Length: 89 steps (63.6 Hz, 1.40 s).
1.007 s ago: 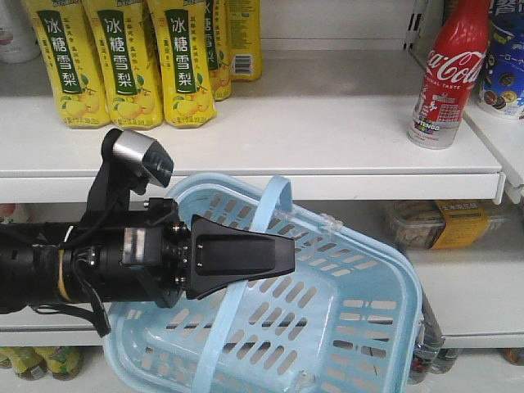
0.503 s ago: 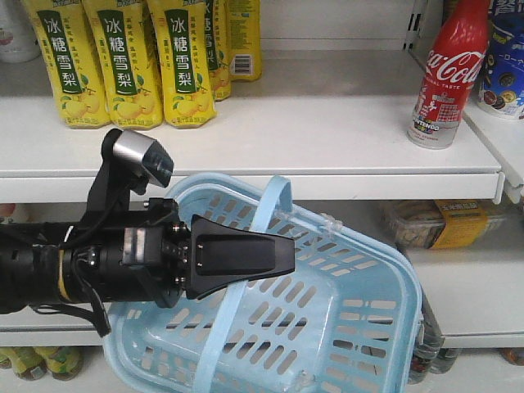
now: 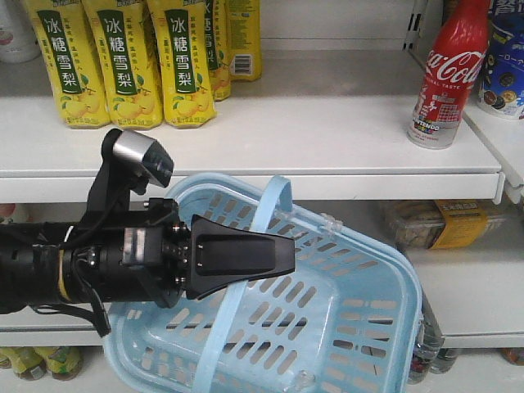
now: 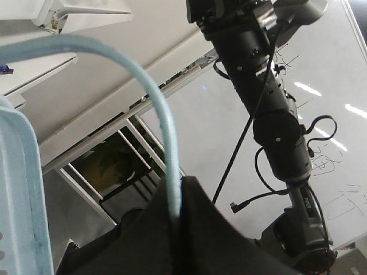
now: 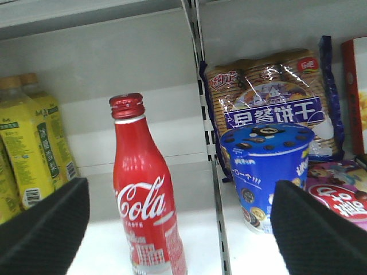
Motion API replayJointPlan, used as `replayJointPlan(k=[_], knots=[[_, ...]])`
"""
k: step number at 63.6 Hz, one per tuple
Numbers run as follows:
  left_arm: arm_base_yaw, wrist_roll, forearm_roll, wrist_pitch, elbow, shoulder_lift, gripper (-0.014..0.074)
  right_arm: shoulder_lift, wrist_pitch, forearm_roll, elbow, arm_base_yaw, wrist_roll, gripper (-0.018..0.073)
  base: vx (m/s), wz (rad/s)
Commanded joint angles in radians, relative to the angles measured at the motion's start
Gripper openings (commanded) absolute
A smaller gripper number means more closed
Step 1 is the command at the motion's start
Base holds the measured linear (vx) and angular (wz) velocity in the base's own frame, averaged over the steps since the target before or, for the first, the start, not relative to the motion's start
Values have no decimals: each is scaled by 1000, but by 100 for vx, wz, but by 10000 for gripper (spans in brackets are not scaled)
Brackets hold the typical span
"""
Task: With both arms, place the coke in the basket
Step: 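Reach the right gripper to the red Coca-Cola bottle and grasp its neck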
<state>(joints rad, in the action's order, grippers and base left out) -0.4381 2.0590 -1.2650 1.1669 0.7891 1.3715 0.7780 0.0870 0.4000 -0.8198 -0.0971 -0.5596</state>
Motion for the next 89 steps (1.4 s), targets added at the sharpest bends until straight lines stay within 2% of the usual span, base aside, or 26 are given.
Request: replayJointPlan(k=[1,11,40,54,59,66,82,89], knots=[[-3,-9,81,162,27,-34,-6,60,-73,15,-72,-30,37,592,0,0],[-3,-9,81,162,27,-34,-6,148,-65,60,-132,-146,143,587,0,0],[-3,-9,82,162,27,-34,-6,324,-48,60,-329,-142,117,587,0,0],[-3,-9,82,162,27,-34,-6,423,-42,48,-408,-72,109,577,0,0],[-3,-9,82,162,27,-34,-6,445,-43,54,-420,-70,113,558,0,0],[-3,-9,82,162,27,-34,-6,454,-48,55,-424,-75,113,461,0,0],[-3,-9,82,162,27,-34,-6,453,-48,55,-424,-74,117,-17,0,0],[-3,-9,82,162,27,-34,-6,427,-7,51,-424,-74,116,-11,0,0]])
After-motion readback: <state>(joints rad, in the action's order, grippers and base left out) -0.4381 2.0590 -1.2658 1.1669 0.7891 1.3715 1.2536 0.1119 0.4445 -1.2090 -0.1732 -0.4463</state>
